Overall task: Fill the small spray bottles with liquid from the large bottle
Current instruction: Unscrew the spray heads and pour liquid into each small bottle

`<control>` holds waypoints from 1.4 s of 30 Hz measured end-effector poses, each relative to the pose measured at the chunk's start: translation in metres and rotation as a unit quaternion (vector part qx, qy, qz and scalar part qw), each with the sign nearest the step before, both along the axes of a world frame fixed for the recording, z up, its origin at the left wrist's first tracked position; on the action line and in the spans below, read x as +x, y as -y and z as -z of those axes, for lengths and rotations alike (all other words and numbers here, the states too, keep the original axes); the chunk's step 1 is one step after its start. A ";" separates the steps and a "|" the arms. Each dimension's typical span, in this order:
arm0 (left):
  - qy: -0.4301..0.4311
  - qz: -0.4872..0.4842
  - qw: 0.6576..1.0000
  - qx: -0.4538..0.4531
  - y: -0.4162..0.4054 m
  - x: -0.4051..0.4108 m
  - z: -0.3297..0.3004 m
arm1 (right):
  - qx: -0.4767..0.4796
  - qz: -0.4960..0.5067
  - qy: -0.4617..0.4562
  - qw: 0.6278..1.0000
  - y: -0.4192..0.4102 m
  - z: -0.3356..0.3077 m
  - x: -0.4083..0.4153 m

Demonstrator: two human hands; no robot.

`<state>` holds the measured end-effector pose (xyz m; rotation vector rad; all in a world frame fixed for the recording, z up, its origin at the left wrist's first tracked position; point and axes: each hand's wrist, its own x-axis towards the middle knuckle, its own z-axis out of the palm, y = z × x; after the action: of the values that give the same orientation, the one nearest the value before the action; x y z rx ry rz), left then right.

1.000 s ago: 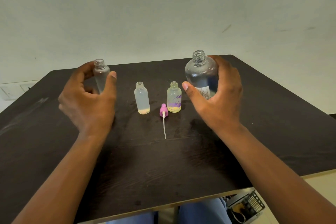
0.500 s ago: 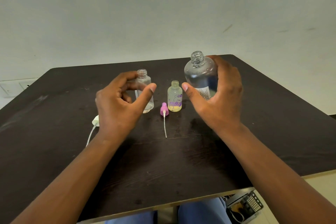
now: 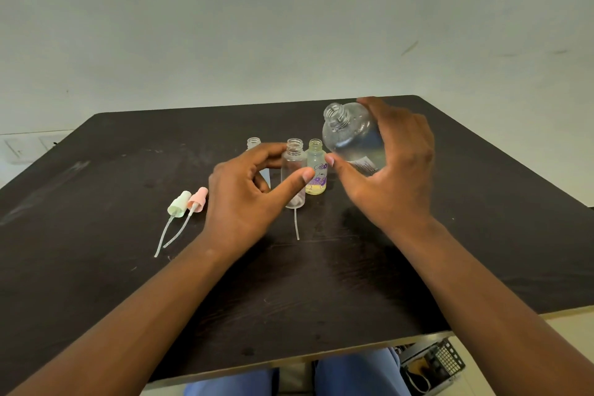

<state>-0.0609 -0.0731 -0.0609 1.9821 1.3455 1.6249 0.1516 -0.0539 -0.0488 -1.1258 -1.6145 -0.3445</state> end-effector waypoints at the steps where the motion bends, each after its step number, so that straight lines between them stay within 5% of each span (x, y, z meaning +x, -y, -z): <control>1: -0.003 -0.002 1.000 -0.005 0.000 0.000 0.000 | 0.000 0.004 0.006 1.000 0.000 0.000 0.000; 42: -0.059 0.054 0.996 -0.040 0.008 0.014 0.001 | 0.036 0.001 0.033 0.999 -0.004 -0.001 -0.001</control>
<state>-0.0473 -0.0806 -0.0617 2.0932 1.2974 1.4034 0.1503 -0.0497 -0.0480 -1.0721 -1.6461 -0.4415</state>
